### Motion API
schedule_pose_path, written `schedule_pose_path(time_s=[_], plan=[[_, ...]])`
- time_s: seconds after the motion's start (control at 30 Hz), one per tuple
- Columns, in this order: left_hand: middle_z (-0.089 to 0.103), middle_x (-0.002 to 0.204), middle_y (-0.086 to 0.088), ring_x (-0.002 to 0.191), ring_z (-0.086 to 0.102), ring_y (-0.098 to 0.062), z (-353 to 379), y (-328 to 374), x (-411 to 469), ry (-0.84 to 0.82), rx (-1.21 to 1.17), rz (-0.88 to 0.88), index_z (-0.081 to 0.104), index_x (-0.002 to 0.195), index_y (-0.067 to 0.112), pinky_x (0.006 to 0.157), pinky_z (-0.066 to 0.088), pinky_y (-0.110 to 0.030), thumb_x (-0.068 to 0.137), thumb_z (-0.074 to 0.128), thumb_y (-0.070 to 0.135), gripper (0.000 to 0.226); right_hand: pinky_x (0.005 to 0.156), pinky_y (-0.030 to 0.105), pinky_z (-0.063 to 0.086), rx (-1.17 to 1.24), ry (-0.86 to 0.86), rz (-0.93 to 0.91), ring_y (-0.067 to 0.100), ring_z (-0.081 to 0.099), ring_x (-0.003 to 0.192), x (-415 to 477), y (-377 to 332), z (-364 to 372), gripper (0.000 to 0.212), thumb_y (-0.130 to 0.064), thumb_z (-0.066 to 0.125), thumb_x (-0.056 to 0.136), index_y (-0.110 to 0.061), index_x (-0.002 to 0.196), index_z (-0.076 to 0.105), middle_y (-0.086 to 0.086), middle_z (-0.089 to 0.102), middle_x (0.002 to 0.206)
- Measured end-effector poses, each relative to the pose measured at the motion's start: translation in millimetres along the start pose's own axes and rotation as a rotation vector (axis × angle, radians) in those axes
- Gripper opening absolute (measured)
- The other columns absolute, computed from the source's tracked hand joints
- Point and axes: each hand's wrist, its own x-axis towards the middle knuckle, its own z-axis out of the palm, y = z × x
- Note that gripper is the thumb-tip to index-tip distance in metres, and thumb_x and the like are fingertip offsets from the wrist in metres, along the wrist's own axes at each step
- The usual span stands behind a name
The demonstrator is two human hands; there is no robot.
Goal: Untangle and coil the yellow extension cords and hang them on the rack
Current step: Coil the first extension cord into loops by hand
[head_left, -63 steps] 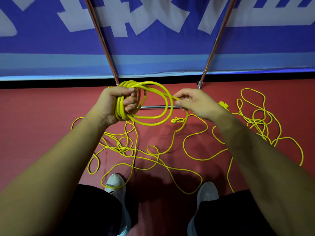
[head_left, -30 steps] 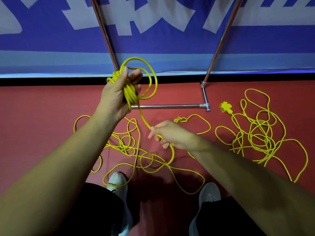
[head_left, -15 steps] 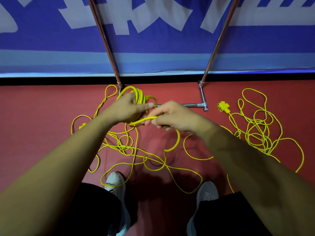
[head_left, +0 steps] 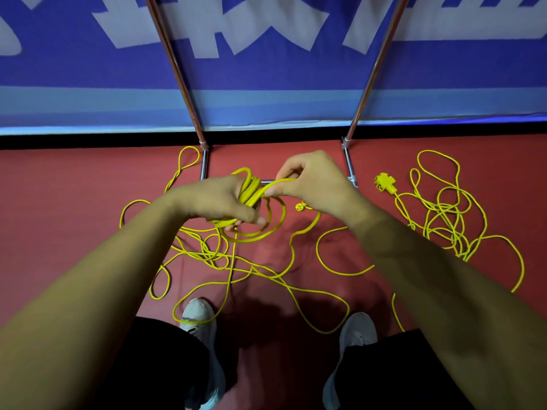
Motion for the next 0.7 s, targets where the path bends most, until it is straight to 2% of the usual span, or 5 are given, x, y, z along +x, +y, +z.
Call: schedule_pose_path(time_s=[0.13,0.2,0.43,0.57,0.7], plan=[[0.052,0.053,-0.012,0.044,0.049,-0.023,0.6,-1.6,-1.4,0.116,-0.208,0.023,0.054,0.079,-0.002,0.048,0.041,-0.025,0.073,0.059,0.008,0.013,0.058,0.020,0.043,0.184,-0.015,0.027,0.005,0.054,0.059,4.8,6.0,-2.8,0.010,-0.012,0.081,0.077,-0.011,0.080,0.072,-0.003,0.065,0.063],[0.051,0.052,-0.013,0.045,0.048,-0.024,-1.3,-4.9,-2.3,0.178,-0.325,0.049,0.055,0.084,0.001,0.047,0.041,-0.025,0.071,0.055,0.004,0.013,0.055,0.021,0.044,0.219,-0.035,0.025,0.010,0.054,0.058,5.4,7.7,-7.9,0.007,-0.009,0.076,0.082,-0.011,0.082,0.069,0.006,0.063,0.067],[0.052,0.060,-0.013,0.052,0.047,-0.024,-0.6,-7.0,1.4,0.329,-0.567,0.131,0.056,0.083,0.005,0.048,0.034,-0.023,0.064,0.058,0.010,0.019,0.047,0.022,0.043,0.213,-0.078,0.033,0.011,0.052,0.048,4.8,12.1,-5.4,0.010,-0.014,0.069,0.090,-0.006,0.086,0.064,0.003,0.062,0.063],[0.049,0.064,-0.015,0.053,0.047,-0.025,1.3,-8.8,6.8,0.237,-0.759,0.228,0.056,0.081,0.001,0.051,0.041,-0.026,0.060,0.060,0.009,0.023,0.050,0.019,0.042,0.180,-0.075,0.030,0.003,0.051,0.048,6.6,15.5,-5.2,0.009,-0.015,0.066,0.092,-0.012,0.086,0.061,0.002,0.056,0.063],[0.046,0.065,-0.012,0.051,0.046,-0.023,0.8,-9.4,6.1,0.028,-0.885,0.281,0.054,0.081,-0.001,0.050,0.032,-0.029,0.055,0.073,0.014,0.035,0.051,0.020,0.041,0.292,-0.143,0.044,0.003,0.048,0.052,4.4,18.9,-1.6,0.016,-0.015,0.063,0.094,-0.016,0.097,0.048,0.001,0.053,0.073]])
